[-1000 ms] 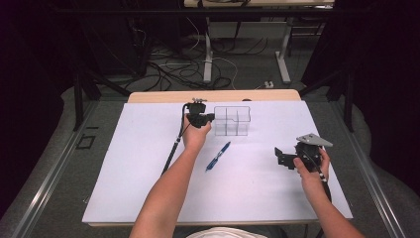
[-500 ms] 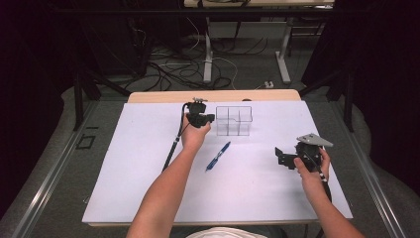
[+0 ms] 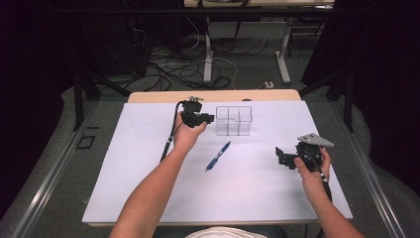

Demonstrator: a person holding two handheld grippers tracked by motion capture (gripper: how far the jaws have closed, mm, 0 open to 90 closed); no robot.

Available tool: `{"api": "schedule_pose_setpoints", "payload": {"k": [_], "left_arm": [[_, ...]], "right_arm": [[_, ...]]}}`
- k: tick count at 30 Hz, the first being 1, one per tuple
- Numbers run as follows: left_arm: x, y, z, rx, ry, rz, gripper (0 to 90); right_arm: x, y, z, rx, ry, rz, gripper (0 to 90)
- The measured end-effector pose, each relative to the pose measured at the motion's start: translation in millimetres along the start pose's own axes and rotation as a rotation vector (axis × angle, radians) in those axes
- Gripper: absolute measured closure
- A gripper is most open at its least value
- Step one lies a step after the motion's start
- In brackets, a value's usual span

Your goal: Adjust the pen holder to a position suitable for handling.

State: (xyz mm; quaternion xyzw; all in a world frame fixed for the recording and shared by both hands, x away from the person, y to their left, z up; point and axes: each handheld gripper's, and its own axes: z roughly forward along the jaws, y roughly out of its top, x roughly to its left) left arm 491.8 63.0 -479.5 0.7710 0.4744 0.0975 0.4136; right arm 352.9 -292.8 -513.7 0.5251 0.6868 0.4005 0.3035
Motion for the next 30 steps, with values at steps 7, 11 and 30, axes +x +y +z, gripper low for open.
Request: {"api": "schedule_pose_setpoints", "payload": {"k": [7,11,30], "left_arm": [[-13.8,-0.7,-9.9,-0.002,-0.001,0.054,54.3],[-17.3,-0.8,-13.3,-0.004,0.000,0.079,48.2],[-32.2,-10.9,-10.7,0.103,-0.021,0.137,23.2]], "right_arm": [[-1.4,0.4,-1.5,0.000,0.006,-0.001,0.0],[-1.5,0.4,-2.6,0.000,0.010,0.008,0.0],[-2.3,-0.1,-3.1,0.010,0.007,0.002,0.0]]}}
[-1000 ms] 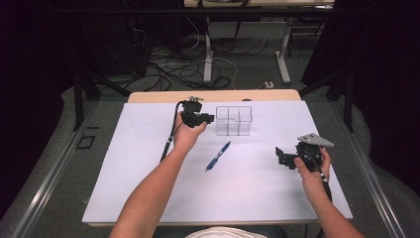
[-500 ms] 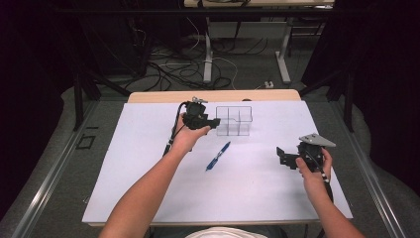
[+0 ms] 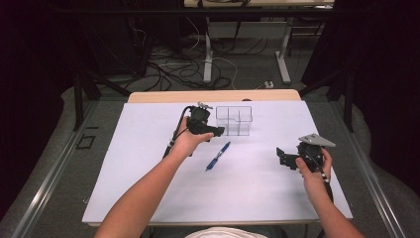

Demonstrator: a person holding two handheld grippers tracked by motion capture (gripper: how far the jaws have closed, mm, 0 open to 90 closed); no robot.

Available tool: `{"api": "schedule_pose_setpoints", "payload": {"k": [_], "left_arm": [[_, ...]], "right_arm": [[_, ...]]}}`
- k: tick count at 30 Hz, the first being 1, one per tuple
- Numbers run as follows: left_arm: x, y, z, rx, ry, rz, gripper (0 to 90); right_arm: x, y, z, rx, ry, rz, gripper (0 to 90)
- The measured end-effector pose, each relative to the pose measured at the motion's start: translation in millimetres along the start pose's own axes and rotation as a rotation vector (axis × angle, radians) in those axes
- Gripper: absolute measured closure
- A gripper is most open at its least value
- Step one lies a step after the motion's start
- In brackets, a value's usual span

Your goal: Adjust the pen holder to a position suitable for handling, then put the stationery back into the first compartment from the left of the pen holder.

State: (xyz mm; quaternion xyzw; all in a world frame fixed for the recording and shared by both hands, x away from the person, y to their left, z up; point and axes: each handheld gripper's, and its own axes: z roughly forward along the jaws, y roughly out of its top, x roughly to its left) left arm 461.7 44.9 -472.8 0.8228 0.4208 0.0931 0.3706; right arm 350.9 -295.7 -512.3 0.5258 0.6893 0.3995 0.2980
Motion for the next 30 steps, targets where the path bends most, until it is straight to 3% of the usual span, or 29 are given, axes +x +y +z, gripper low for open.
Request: {"api": "schedule_pose_setpoints", "payload": {"k": [1,7,16,20,23,30], "left_arm": [[-1.5,-0.4,1.0,0.003,-0.003,-0.010,23.2],[-5.7,-3.9,10.3,0.047,0.022,0.027,23.0],[-6.5,-6.3,18.6,0.088,0.033,0.043,24.2],[-6.3,-7.6,25.1,0.127,0.015,0.039,27.7],[-5.8,-9.0,29.8,0.157,-0.015,0.013,31.5],[-3.0,-11.2,38.4,0.217,-0.040,-0.022,40.9]], "right_arm": [[0.5,-0.1,0.2,-0.002,0.003,0.006,0.0],[-0.1,-0.1,-0.6,0.003,0.001,0.002,0.0],[-0.1,-0.2,0.4,0.006,0.008,-0.005,0.0],[-0.1,-0.1,1.1,0.005,0.011,-0.011,0.0],[0.5,-0.1,1.0,0.011,0.010,-0.006,0.1],[0.7,-0.5,1.7,0.015,0.011,-0.011,0.3]]}}
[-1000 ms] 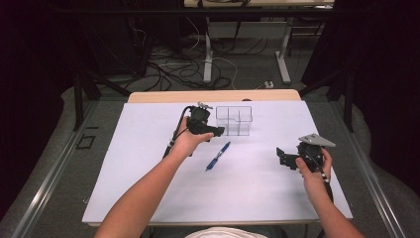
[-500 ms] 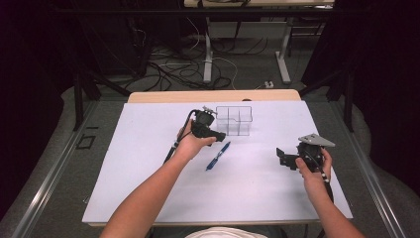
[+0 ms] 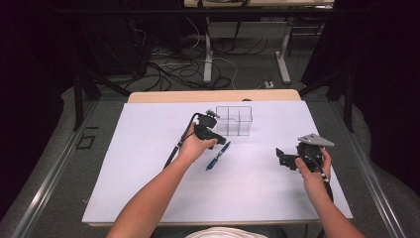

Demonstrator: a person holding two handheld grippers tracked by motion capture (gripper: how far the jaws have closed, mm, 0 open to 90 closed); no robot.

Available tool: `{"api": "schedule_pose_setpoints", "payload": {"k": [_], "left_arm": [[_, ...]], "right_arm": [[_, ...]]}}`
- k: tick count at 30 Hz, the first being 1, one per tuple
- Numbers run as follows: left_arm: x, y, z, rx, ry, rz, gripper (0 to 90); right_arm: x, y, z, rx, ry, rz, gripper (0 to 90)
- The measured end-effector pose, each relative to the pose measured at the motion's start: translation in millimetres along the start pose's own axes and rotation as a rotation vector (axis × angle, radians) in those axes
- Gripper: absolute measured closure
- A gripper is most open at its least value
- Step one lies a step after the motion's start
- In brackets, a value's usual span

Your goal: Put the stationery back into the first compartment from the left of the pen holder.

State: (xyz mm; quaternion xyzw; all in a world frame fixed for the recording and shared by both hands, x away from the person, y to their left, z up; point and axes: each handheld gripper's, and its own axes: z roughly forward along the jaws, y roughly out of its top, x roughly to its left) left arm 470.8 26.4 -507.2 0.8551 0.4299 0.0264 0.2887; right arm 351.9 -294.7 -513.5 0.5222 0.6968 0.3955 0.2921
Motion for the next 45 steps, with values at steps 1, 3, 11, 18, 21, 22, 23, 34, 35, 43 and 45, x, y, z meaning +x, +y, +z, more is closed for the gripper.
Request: {"api": "schedule_pose_setpoints", "payload": {"k": [1,3,11,18,21,22,23,34,35,43,45], "left_arm": [[-0.3,-0.1,1.1,0.004,-0.004,-0.013,41.8],[1.1,0.2,2.1,0.010,-0.009,0.003,42.7],[-3.0,-5.5,10.3,-0.003,-0.023,-0.050,52.4],[-2.6,-9.3,14.6,0.027,-0.051,-0.047,60.1],[-2.6,-10.0,17.3,0.045,-0.064,-0.052,63.2],[-2.6,-10.0,17.3,0.045,-0.064,-0.052,63.8],[-2.7,-10.1,18.3,0.051,-0.063,-0.047,64.4],[-4.9,-10.5,28.0,0.083,-0.069,-0.060,69.9],[-5.1,-10.6,28.9,0.076,-0.071,-0.064,70.2],[-6.0,-9.9,33.7,0.068,-0.074,-0.077,73.0],[-6.8,-9.5,34.5,0.063,-0.077,-0.083,73.9]], "right_arm": [[0.3,-0.1,0.4,-0.002,0.003,0.002,0.3],[0.1,-0.1,0.5,-0.003,0.002,-0.001,0.3],[-0.4,-0.7,1.5,0.008,0.005,-0.007,0.5],[-0.4,-1.0,2.0,0.010,0.006,-0.011,0.6],[0.4,-1.1,3.1,0.011,0.010,-0.010,0.6],[0.5,-1.1,3.2,0.012,0.007,-0.015,0.6],[0.7,-1.1,2.9,0.015,0.005,-0.017,0.6],[1.1,-1.4,3.5,0.019,0.014,-0.014,0.7],[1.1,-1.5,3.6,0.019,0.014,-0.014,0.7],[1.2,-1.6,4.1,0.020,0.014,-0.021,0.7],[1.6,-1.7,4.3,0.022,0.016,-0.016,0.7]]}}
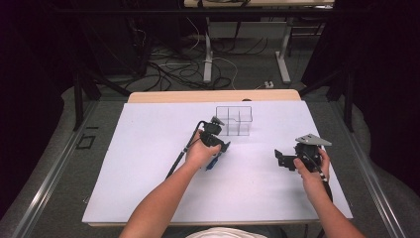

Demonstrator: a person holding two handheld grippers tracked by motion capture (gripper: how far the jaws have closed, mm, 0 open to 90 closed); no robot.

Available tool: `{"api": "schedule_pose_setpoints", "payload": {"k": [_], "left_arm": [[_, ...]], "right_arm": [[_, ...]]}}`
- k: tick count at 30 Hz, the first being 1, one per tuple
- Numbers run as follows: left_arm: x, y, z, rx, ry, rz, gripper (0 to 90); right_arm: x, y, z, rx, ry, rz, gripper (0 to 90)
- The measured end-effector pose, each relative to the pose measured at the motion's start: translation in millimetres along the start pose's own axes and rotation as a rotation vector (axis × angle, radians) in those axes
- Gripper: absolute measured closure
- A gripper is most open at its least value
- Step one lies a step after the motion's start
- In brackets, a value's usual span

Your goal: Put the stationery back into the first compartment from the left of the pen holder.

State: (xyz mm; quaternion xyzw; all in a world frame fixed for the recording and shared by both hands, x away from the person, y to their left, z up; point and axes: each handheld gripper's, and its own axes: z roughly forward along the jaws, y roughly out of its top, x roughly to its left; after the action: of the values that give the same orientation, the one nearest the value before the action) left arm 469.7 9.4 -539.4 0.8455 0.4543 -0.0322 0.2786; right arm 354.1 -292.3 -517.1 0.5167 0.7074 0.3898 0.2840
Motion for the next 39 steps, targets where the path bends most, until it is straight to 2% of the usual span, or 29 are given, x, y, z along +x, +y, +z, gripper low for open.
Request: {"api": "schedule_pose_setpoints", "payload": {"k": [4,19,32,37,39], "left_arm": [[-1.9,0.6,0.3,0.010,0.017,0.017,76.5],[-3.1,1.4,0.2,0.019,0.026,0.007,79.4],[-1.2,1.4,-1.0,0.025,0.009,-0.015,79.6],[-2.0,1.7,-5.7,0.019,-0.001,-0.018,79.6],[-3.0,1.9,-8.5,-0.001,-0.013,-0.023,79.6]], "right_arm": [[-0.3,-0.1,0.4,0.000,0.001,-0.004,0.7],[0.1,-0.1,0.5,0.000,0.001,-0.003,0.7],[-0.6,-0.4,0.6,0.002,-0.001,-0.005,0.7],[-0.6,-0.4,0.8,0.002,-0.001,-0.009,0.7],[-0.6,-0.4,0.7,0.002,0.000,-0.012,0.7]]}}
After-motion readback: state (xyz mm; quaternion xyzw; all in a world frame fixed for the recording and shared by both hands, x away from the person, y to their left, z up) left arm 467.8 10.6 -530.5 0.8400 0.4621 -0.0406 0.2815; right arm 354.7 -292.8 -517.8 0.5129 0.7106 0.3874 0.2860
